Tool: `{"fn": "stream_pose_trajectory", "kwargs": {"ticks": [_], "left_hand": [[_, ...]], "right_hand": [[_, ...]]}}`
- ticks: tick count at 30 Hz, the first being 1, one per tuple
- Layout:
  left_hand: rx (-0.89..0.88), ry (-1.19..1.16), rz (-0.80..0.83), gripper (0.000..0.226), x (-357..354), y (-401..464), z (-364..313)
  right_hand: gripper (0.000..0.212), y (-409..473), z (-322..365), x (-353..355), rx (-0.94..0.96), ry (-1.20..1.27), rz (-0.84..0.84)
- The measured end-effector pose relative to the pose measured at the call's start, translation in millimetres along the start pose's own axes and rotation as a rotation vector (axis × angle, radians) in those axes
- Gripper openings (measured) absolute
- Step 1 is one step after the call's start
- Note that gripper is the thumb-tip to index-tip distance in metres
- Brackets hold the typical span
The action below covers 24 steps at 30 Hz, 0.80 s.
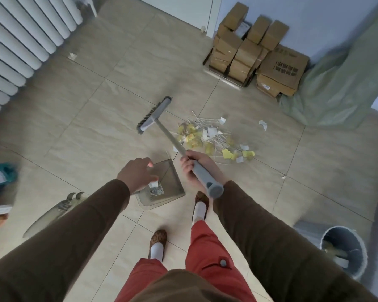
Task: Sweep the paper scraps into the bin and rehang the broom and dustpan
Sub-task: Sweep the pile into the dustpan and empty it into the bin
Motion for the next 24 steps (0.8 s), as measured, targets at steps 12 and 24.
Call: {"fn": "stream_pose_trajectory", "kwargs": {"ticks": [12, 24], "left_hand": [[0.094, -0.167, -0.017, 0.038, -25.7, 46.4, -38.7], [0.017, -0.118, 0.034, 0.041, -19.7, 91.0, -103.7]], "right_hand": [[0.017, -59.2, 164.7, 148.7, -0.032, -0.156, -0.349], [0.030, -199.5, 144.7, 161.7, 0.038, -0.320, -0.455]]}}
Point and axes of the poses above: each hand's wrist, its own y-axis towards the middle knuckle, its own x-axis out of the back of the hand, z = x × y, the point moved 7 cm from there along y, towards the middle knuckle, and after that the axes turned 15 degrees about -x, right-handed, at the moved point
